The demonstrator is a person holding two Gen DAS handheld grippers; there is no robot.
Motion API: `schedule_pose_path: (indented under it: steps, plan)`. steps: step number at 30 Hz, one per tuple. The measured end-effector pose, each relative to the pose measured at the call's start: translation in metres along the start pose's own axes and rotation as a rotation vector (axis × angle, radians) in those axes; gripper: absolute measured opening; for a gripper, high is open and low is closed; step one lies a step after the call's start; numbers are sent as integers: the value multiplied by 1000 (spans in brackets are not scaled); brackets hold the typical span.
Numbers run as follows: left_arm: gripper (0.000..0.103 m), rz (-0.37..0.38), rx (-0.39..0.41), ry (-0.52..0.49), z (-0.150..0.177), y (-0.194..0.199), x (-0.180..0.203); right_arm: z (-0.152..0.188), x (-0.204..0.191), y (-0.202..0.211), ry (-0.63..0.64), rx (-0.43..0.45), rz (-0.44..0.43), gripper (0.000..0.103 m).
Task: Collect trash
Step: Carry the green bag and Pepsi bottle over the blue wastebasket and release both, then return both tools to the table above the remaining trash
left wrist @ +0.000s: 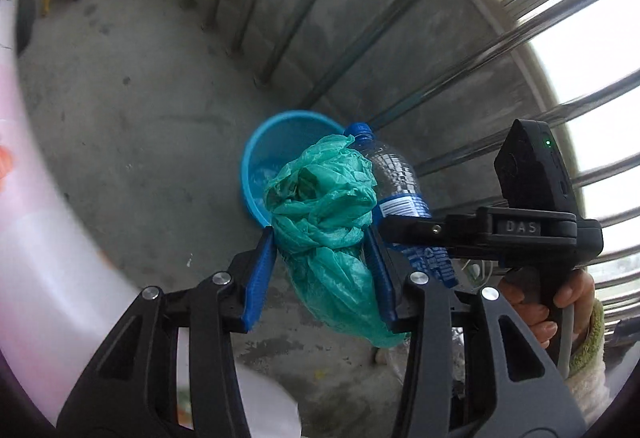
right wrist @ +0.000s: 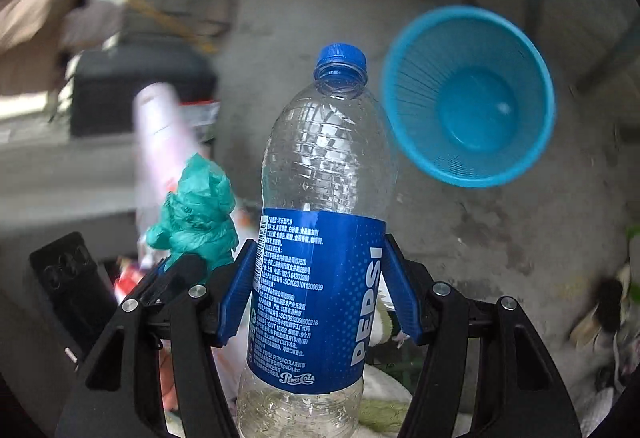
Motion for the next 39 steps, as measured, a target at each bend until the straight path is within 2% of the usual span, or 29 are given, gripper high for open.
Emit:
schedule_pose_path:
  steps: [4,5,6,7,10,13,15,18,21,24,27,31,32,34,35,37,39]
  plan:
    - [44,-53,-63,-23,-24,-68,10,-33,51,-34,-95,-49,12,63]
    - [51,-48,-77,-31,-27,-82,13,-42,68,-41,-123,-49,32,63]
    - [62,-43,-99,-35,-29,-99,17,-48,82,-45,-141,-47,55,71]
    - [67,-46,-115,-38,-29,-111,17,-49,94,-47,-154,-39,79,76]
    - [75,-75,-109,-53,-30,-128,19,-59,123,-49,-230,6,93,76]
    - [81,-57,-81,-55,-29,-126,21,-64,135,-41,-242,51,82,76]
    - [83,-38,-49,-77,-29,-115,24,-70,124,-32,-207,88,87,76]
    - [83,-16,17,-123,-31,-91,28,-69,119,-20,-137,131,135,78]
    - [83,40,77,-158,-25,-58,37,-70,111,-3,-39,177,220,81]
    - [83,69,117,-180,-13,-22,41,-69,81,20,91,246,338,83]
    - [83,103,180,-177,-4,9,40,-63,30,48,275,349,447,90]
    - [83,106,325,-198,23,78,31,-37,-58,80,561,500,540,97]
    - [83,100,370,-197,33,100,25,-23,-90,88,656,556,544,97]
    - [83,96,428,-195,52,132,13,-3,-128,97,766,622,526,97]
    - [83,84,466,-191,62,148,5,13,-157,101,837,667,494,97]
    - [83,57,548,-191,87,186,-13,33,-190,104,918,703,430,97]
    - [83,18,616,-169,114,219,-39,59,-228,99,1003,699,320,97]
Point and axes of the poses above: each gripper's, at about its wrist camera, not at the fingertips, and y roughly against the way its jaws point, x to its right, z to its underside, the point moved 7 cm from there along -y, roughly the way its jaws point, and after that the axes turned 9 degrees about y, right-handed, at the moved point
